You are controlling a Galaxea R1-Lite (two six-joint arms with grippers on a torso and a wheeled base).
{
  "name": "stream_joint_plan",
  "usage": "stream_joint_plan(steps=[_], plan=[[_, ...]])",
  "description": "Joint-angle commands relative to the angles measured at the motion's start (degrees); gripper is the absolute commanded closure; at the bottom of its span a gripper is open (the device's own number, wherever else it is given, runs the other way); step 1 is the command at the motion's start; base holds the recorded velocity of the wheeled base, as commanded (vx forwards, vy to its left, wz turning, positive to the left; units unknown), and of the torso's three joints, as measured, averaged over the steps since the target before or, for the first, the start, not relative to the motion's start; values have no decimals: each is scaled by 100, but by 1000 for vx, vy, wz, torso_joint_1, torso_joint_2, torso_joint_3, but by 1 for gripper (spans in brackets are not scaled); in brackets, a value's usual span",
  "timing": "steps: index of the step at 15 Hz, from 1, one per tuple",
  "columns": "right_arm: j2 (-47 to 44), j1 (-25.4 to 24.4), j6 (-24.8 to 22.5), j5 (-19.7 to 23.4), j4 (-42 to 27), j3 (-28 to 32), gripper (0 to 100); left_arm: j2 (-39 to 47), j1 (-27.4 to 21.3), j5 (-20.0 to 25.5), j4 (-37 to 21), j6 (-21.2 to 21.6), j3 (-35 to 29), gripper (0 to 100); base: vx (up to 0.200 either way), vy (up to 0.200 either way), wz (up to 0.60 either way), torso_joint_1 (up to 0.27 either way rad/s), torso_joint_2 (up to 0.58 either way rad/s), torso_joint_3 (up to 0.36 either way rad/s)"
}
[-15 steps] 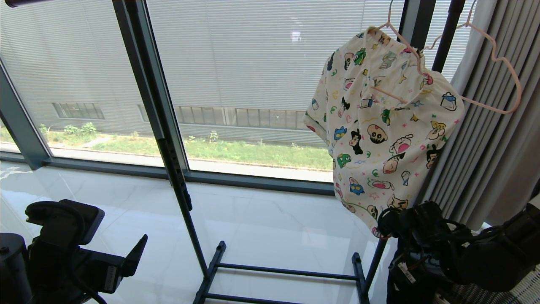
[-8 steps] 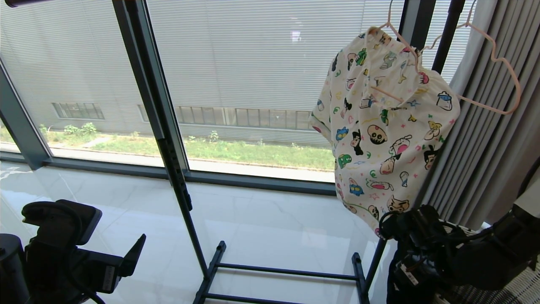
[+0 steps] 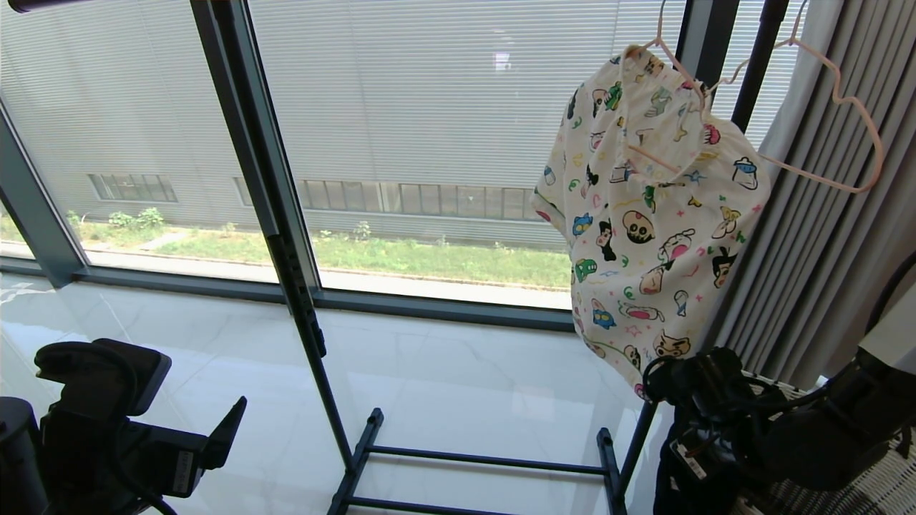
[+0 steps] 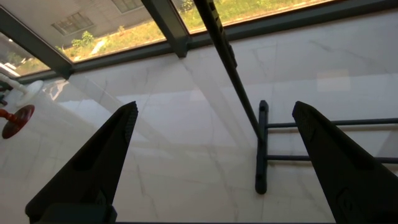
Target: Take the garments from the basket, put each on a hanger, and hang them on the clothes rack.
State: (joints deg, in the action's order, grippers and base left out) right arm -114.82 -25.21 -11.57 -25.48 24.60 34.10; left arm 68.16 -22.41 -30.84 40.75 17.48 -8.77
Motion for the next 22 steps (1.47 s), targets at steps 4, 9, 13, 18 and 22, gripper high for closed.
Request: stream_joint_plan(steps=[4,9,13,18,22], plan=[[303,-19,216,-1,1,-8,100,-110,-1,-1,3,1,103,0,0,0,0,0,0,0],[1867,-81,-109,25,-597,308,100,-136,-1,-1,3,1,85,0,0,0,0,0,0,0],[2799,-432,-153,43,-1906,985,100,-154,-1,26,3,-17,77,0,-150,0,0,2,2,-1],[3370,-880,-153,43,-2829,1732,100,-180,-9,61,3,-25,-20,0,-200,0,0,-1,1,4],[3555,-1118,-153,61,-3040,2092,100,-127,-554,210,3,-8,-108,0,-200,0,0,-1,1,2]])
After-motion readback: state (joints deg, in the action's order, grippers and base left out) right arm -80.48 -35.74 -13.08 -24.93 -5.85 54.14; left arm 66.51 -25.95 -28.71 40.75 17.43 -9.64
